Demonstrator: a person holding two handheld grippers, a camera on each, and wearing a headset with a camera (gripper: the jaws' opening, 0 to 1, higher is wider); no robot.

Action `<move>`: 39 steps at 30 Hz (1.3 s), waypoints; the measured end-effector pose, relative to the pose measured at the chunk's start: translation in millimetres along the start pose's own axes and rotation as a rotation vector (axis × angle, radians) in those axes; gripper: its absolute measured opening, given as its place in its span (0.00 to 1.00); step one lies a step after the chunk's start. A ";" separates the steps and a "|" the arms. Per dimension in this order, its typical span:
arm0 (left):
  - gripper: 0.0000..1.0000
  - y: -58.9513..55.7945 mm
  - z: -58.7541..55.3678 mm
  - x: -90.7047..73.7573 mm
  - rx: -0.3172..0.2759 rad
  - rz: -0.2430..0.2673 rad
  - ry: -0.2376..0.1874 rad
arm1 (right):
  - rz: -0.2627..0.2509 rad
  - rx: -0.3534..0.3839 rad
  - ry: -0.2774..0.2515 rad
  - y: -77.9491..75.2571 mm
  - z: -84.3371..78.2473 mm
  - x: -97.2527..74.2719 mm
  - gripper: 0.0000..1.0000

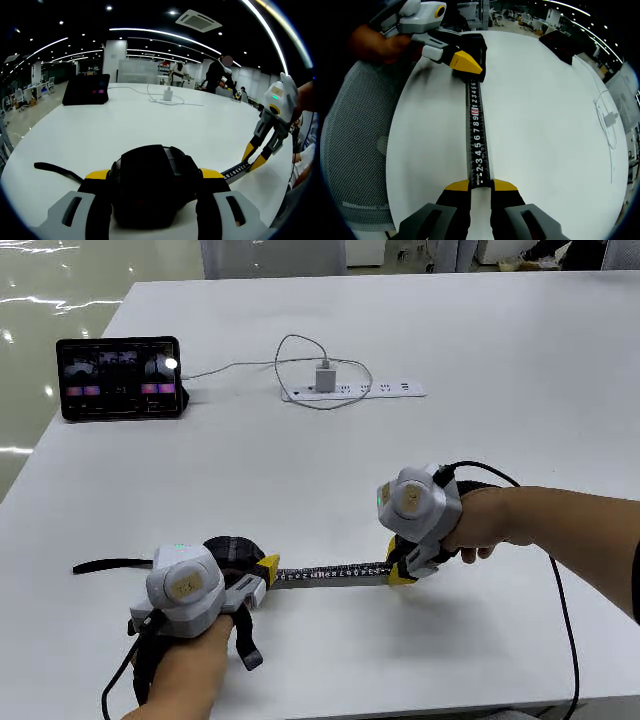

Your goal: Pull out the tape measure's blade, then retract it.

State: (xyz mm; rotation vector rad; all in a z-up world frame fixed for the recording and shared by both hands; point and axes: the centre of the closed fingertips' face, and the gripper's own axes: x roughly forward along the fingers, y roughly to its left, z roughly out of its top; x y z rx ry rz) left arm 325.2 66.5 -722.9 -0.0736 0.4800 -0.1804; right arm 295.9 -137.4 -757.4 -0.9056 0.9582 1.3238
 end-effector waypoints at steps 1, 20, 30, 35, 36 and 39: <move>0.64 0.0 0.0 -0.1 0.000 0.000 0.001 | 0.000 0.006 -0.001 0.2 0.4 0.1 0.11; 0.64 -0.4 0.3 -0.7 0.002 0.000 -0.001 | 0.000 0.011 0.002 0.1 6.7 2.1 0.11; 0.64 -0.2 0.1 -0.3 0.002 0.000 -0.001 | 0.002 0.007 -0.004 -0.8 10.9 3.8 0.11; 0.64 -0.1 0.3 -0.2 0.003 0.000 -0.002 | 0.005 -0.006 -0.007 -0.1 12.8 4.4 0.11; 0.64 -0.1 0.3 -0.2 0.003 0.000 -0.002 | 0.005 -0.005 -0.008 0.3 13.2 4.6 0.11; 0.64 0.1 0.3 -0.1 0.003 0.000 -0.003 | 0.005 -0.008 -0.011 0.5 14.4 5.0 0.11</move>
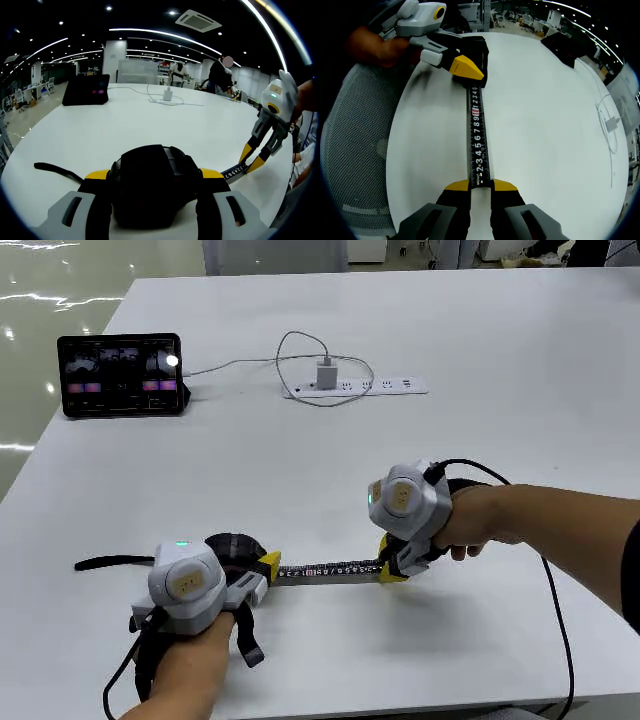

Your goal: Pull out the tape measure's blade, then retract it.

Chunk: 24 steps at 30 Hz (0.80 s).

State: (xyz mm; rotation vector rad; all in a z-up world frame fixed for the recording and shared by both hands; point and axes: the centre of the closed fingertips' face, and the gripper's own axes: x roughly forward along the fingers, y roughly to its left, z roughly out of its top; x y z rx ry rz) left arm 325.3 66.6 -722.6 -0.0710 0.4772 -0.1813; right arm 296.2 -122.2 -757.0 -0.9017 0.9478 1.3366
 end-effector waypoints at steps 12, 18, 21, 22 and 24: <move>0.65 -0.1 0.0 -0.2 0.001 0.000 -0.002 | -0.003 0.004 0.003 0.5 3.9 1.2 0.11; 0.65 -0.8 0.0 -0.5 0.000 0.000 -0.002 | -0.004 0.019 -0.005 0.3 6.3 2.4 0.11; 0.65 -1.0 0.0 -0.7 0.000 0.000 -0.001 | -0.005 0.020 -0.004 0.3 7.3 2.8 0.11; 0.65 -1.0 0.0 -0.7 0.000 -0.001 -0.001 | -0.005 0.020 -0.003 0.1 7.8 2.9 0.11; 0.64 -1.0 -0.1 -0.7 0.000 -0.001 -0.001 | -0.006 0.020 -0.002 0.2 8.5 3.2 0.11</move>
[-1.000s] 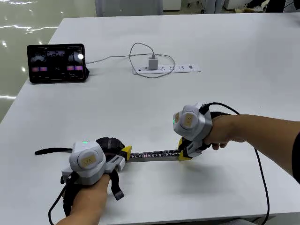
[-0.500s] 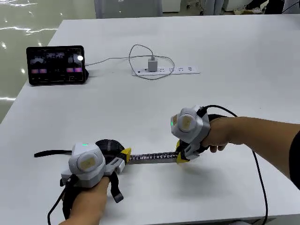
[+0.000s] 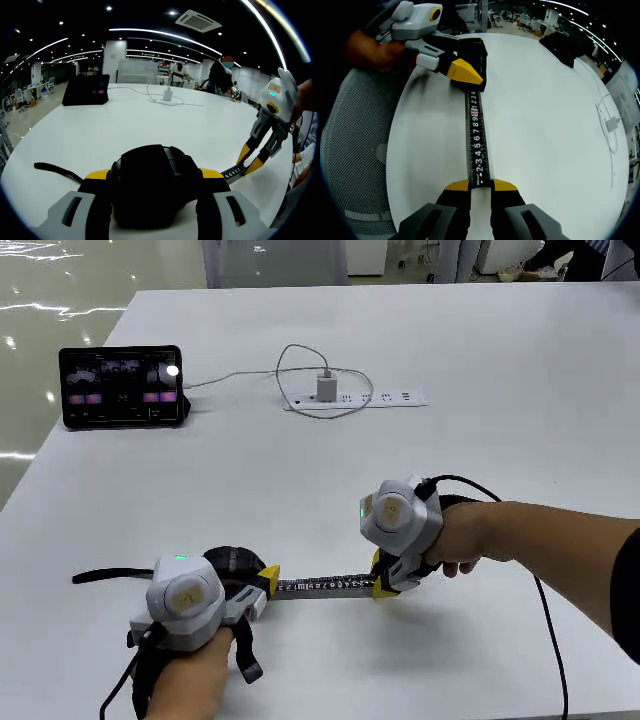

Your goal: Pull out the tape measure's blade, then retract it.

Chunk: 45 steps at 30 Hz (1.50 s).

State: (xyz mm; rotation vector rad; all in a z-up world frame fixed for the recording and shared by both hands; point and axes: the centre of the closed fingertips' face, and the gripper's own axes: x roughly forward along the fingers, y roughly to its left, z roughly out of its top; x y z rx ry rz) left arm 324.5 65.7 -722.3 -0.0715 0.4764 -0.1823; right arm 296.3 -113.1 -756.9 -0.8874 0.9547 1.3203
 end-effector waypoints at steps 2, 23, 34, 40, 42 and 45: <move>0.65 0.1 0.0 0.0 0.000 0.000 0.000 | -0.002 0.001 0.000 -0.2 0.5 0.2 0.11; 0.64 1.1 -0.5 0.5 -0.001 -0.001 0.003 | -0.004 0.000 -0.008 1.2 8.5 3.4 0.11; 0.64 1.6 -0.2 0.6 -0.011 -0.005 0.009 | -0.003 0.011 -0.015 1.2 13.1 5.1 0.11; 0.64 1.9 0.6 0.8 -0.017 -0.009 0.003 | -0.005 -0.013 -0.009 2.3 16.2 5.7 0.11; 0.64 2.4 1.1 0.3 -0.026 -0.010 0.001 | -0.005 -0.006 -0.014 2.2 17.1 5.9 0.11; 0.64 2.4 0.5 0.1 -0.035 -0.013 0.004 | -0.005 -0.005 -0.022 2.7 18.6 6.1 0.11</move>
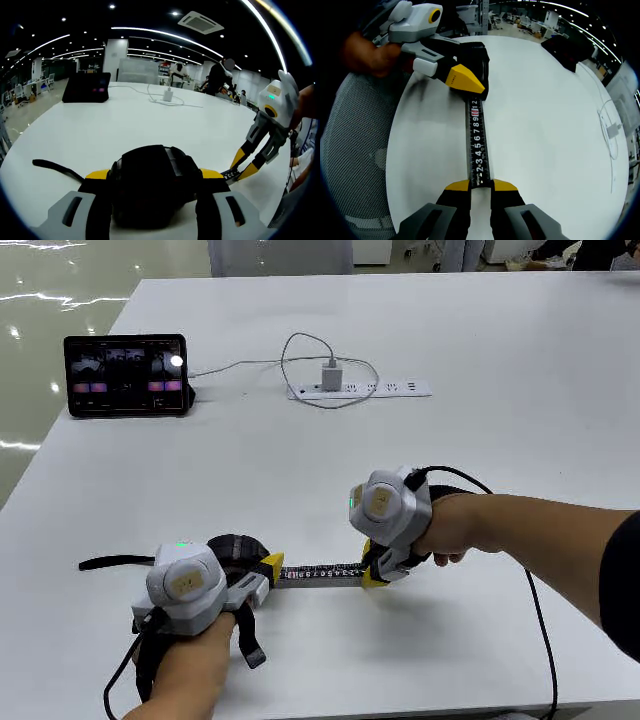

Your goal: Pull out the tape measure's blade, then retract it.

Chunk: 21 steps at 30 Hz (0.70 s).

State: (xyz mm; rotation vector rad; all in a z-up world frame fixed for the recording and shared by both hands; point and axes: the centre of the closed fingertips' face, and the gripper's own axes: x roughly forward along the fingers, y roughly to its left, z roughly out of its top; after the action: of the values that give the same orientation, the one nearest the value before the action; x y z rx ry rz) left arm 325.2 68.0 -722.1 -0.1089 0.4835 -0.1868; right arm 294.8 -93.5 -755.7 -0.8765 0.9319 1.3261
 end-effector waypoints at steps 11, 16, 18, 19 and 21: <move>0.64 -1.7 -1.2 -0.5 0.000 -0.017 0.002 | 0.001 0.000 -0.027 0.2 4.8 2.9 0.11; 0.64 -2.1 -1.3 -0.5 -0.003 -0.018 0.003 | 0.001 0.001 -0.032 0.2 7.7 4.3 0.11; 0.64 -1.9 -1.4 -0.2 -0.003 -0.018 0.004 | 0.001 0.002 -0.034 0.2 8.6 4.7 0.11; 0.64 -1.9 -1.4 -0.1 -0.003 -0.018 0.005 | 0.001 0.004 -0.035 0.3 9.0 4.9 0.11; 0.64 -1.7 -1.4 0.1 -0.005 -0.019 0.005 | 0.000 0.008 -0.037 0.3 10.3 5.4 0.11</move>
State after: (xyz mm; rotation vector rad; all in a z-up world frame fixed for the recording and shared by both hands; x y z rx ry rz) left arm 324.4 66.3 -723.1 -0.1180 0.4879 -0.2043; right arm 295.1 -81.9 -756.7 -0.8429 0.9077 1.3336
